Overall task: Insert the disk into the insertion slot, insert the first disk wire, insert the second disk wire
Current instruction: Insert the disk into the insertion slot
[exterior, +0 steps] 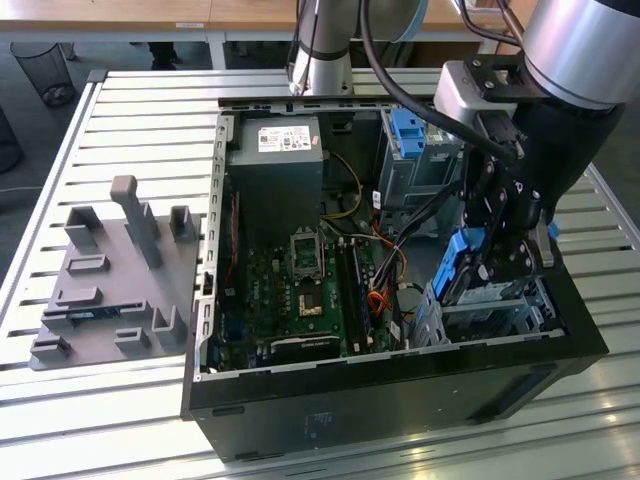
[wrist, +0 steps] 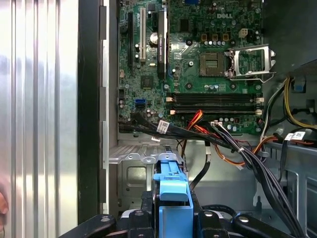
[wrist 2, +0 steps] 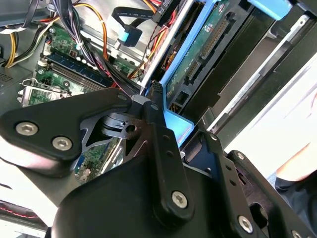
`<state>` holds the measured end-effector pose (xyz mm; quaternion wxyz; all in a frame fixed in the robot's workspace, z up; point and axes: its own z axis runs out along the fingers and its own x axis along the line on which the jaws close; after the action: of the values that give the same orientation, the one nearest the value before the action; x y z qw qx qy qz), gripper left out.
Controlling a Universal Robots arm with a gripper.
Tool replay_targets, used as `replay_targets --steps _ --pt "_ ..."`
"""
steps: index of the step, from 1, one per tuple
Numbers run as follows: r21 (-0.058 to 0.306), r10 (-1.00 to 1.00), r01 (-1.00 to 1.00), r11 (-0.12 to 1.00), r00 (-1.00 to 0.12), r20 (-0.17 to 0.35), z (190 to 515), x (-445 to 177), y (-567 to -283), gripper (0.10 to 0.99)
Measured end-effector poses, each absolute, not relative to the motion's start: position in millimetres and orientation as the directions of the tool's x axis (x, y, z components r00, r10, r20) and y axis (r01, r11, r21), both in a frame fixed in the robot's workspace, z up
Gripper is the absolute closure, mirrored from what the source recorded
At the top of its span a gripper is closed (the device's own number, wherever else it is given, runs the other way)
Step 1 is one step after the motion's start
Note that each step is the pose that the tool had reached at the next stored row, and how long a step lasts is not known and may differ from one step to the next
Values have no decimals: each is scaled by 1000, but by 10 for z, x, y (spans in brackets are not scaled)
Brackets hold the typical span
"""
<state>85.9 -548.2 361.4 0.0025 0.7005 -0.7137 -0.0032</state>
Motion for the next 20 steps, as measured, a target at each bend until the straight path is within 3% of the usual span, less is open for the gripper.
replay_targets --steps 20 --pt "8 -1000 -1000 19 -19 -1 3497 859 -5482 722"
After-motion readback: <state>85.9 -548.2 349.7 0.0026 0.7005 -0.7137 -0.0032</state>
